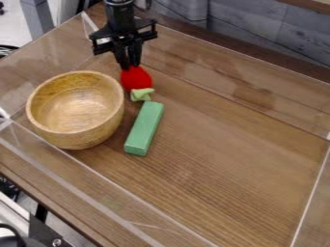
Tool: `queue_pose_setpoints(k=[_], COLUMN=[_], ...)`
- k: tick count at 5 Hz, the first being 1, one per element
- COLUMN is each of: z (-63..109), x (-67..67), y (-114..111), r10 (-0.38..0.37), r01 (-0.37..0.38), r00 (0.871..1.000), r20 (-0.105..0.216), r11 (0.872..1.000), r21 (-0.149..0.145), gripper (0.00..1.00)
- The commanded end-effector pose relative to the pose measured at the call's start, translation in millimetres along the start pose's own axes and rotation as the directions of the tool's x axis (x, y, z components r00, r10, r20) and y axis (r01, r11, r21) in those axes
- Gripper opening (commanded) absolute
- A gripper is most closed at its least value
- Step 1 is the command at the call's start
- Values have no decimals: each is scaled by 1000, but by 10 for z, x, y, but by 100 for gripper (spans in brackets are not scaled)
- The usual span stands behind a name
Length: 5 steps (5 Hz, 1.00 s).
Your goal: Move the red fruit to the right
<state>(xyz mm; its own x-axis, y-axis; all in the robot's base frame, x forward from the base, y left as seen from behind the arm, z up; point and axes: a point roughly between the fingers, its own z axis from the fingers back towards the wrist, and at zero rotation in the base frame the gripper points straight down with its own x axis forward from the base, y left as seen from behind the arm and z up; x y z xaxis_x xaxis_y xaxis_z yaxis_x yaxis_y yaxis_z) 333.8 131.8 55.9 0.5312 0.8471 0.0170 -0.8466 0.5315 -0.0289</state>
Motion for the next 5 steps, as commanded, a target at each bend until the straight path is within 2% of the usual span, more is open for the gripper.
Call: queue_pose_setpoints(k=[1,2,3,4,5], z=[541,764,686,505,271], x=[-13,-175,-289,-309,-262], y=[-115,-184,-296,-339,-318], r10=[35,46,63,97,62], r01=[-31,-43,-58,-90,-54], r00=[998,999,997,994,995], r20=[46,26,34,58,74], r11=[995,991,991,990,994], r21=[-91,-128,-124,-109,-95], gripper=[0,0,0,0,0])
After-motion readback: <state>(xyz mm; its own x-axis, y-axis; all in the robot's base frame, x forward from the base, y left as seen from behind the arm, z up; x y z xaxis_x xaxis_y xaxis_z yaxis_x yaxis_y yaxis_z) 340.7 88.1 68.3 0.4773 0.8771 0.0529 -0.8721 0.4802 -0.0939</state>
